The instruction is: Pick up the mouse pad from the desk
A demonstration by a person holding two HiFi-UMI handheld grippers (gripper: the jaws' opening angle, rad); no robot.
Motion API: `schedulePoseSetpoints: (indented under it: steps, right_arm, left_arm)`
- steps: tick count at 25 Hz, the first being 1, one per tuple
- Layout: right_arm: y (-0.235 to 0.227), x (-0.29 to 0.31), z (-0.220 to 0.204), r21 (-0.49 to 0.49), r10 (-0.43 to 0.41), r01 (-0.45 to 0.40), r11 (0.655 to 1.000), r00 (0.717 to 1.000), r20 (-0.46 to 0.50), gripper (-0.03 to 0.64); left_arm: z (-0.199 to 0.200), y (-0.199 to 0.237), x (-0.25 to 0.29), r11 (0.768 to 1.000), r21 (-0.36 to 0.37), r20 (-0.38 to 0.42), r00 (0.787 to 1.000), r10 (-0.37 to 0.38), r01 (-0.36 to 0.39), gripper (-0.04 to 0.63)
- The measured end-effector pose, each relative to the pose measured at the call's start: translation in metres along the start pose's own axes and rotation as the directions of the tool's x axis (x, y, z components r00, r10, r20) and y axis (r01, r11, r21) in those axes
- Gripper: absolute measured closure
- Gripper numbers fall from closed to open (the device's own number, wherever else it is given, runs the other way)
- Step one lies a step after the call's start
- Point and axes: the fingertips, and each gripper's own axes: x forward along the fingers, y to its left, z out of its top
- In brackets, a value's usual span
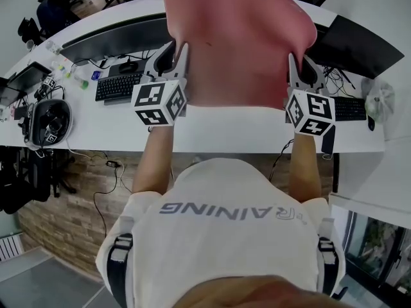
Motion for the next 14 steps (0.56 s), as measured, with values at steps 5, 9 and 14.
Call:
schedulePoseSetpoints:
  steps: [5,9,14]
  right_arm:
    - [0.0063,0.0027,-0.0029,-0.002,0.019,-0.019,1.000,1.000,-0.015,0.551]
    - [0.0084,0.0031,-0.0037,0.005,0.023,-0.023,1.000,1.000,-0.019,0.551]
    - [0.0099,0.0002,-0.0043,0.003,0.022,-0.022,1.000,1.000,-0.021,0.551]
  left_arm:
    - [0.0004,0.0030,-0.0046,1.000,-0.005,0.003,1.000,0.005,-0.005,0.485]
    - [0.0002,0.0045,-0.0067,1.000,-0.010,0.003,1.000,0.010,-0.010,0.483]
    - [-0.0030,0.0048,-0.0091,1.000,-0.020,-0.001,1.000,0.012,-0.012,0.482]
